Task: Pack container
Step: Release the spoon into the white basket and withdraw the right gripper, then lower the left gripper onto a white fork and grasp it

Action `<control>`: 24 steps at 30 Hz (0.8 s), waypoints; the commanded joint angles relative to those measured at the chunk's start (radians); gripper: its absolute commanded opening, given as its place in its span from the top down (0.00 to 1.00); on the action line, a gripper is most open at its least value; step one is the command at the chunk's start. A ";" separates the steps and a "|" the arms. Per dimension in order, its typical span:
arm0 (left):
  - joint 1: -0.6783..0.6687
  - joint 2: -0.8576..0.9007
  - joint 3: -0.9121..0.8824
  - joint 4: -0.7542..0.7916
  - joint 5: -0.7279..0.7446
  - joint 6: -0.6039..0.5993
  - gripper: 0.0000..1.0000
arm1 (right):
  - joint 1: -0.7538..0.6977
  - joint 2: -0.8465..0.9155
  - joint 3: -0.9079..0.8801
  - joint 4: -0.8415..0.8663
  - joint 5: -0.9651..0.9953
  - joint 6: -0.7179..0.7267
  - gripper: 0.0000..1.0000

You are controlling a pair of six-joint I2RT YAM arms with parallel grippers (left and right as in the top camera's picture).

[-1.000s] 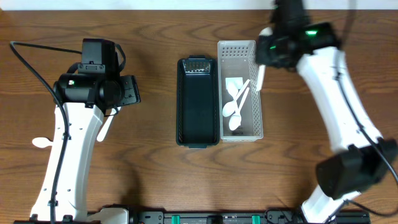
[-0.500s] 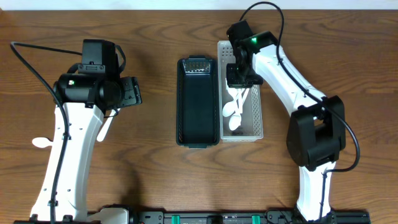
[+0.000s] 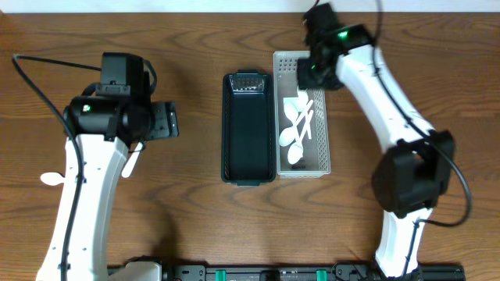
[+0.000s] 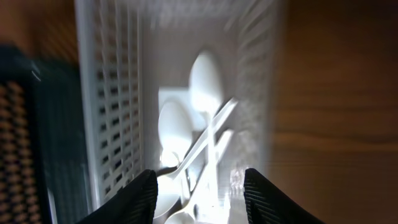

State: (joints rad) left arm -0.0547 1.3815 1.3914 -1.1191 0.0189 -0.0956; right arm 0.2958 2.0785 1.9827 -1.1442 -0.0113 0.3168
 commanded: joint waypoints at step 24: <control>0.261 0.475 0.170 0.017 -0.031 0.552 0.02 | -0.616 -0.265 0.078 -0.131 0.004 -0.046 0.40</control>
State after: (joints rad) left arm 0.2028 1.7786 1.5600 -1.0954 -0.0437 0.3824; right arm -0.3161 1.8145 2.0521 -1.2720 -0.0040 0.2909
